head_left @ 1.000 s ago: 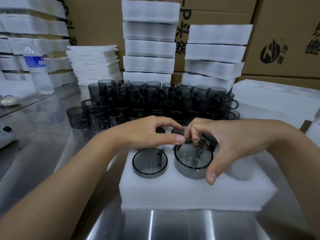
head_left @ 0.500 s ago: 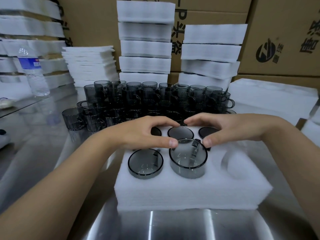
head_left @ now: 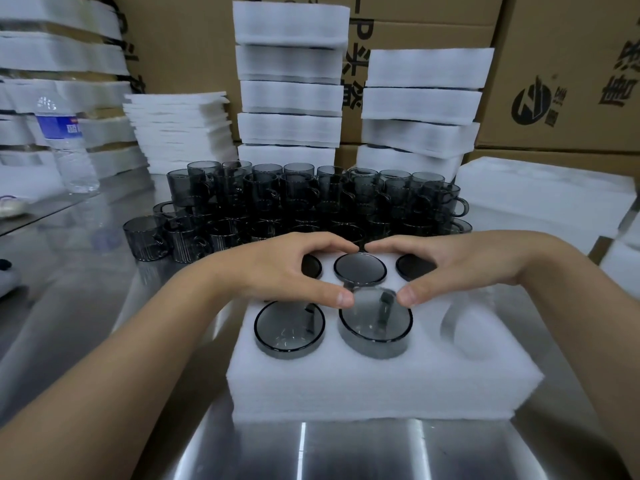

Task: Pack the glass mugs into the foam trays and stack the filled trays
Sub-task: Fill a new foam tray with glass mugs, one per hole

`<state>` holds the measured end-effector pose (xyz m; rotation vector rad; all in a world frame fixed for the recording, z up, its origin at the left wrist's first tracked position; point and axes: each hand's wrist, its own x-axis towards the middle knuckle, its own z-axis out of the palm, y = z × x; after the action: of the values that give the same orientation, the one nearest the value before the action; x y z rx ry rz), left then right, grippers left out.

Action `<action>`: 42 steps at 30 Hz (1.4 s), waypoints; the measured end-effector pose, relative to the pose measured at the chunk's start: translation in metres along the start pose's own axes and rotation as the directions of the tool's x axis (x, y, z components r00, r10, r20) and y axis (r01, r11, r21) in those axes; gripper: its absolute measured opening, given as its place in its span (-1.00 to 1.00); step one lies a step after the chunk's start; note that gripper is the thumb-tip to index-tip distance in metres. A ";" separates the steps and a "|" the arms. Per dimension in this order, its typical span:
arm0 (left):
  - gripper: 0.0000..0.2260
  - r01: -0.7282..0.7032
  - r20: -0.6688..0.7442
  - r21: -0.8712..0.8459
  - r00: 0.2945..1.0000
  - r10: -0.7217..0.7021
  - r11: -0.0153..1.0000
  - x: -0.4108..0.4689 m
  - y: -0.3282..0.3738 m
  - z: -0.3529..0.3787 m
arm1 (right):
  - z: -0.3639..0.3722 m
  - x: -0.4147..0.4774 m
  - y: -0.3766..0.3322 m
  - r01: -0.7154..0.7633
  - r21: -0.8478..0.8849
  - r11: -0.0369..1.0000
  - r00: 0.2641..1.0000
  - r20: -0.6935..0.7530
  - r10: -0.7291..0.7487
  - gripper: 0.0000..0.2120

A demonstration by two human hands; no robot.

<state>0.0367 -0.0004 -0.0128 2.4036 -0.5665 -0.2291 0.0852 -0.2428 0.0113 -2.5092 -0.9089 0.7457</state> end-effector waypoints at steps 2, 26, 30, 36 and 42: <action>-0.32 0.020 0.003 0.023 1.000 -0.020 1.000 -0.001 0.001 0.001 | 0.001 0.001 0.001 -0.010 0.027 1.000 1.000 0.011 0.010 0.02; -0.38 0.014 -0.046 0.070 0.999 -0.011 0.997 0.002 -0.002 0.002 | 0.003 0.004 0.000 0.007 -0.101 0.995 1.000 -0.019 -0.009 0.09; -0.42 0.031 -0.208 0.026 0.978 -0.025 0.999 0.007 -0.006 0.007 | 0.008 0.014 -0.005 -0.012 -0.042 0.999 0.977 -0.215 0.003 -0.09; -0.45 0.070 -0.248 0.040 0.967 -0.058 0.997 0.008 -0.008 0.010 | 0.023 0.036 -0.001 -0.025 -0.038 0.999 0.891 -0.455 0.005 -0.41; -0.66 0.089 -0.252 0.066 0.965 -0.070 0.994 0.009 -0.006 0.010 | 0.013 0.048 0.007 -0.123 -0.075 0.990 0.919 -0.384 0.085 -0.58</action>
<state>0.0433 -0.0057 -0.0245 2.4833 -0.3692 0.0636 0.1122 -0.2142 -0.0193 -2.6715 -0.6910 0.2264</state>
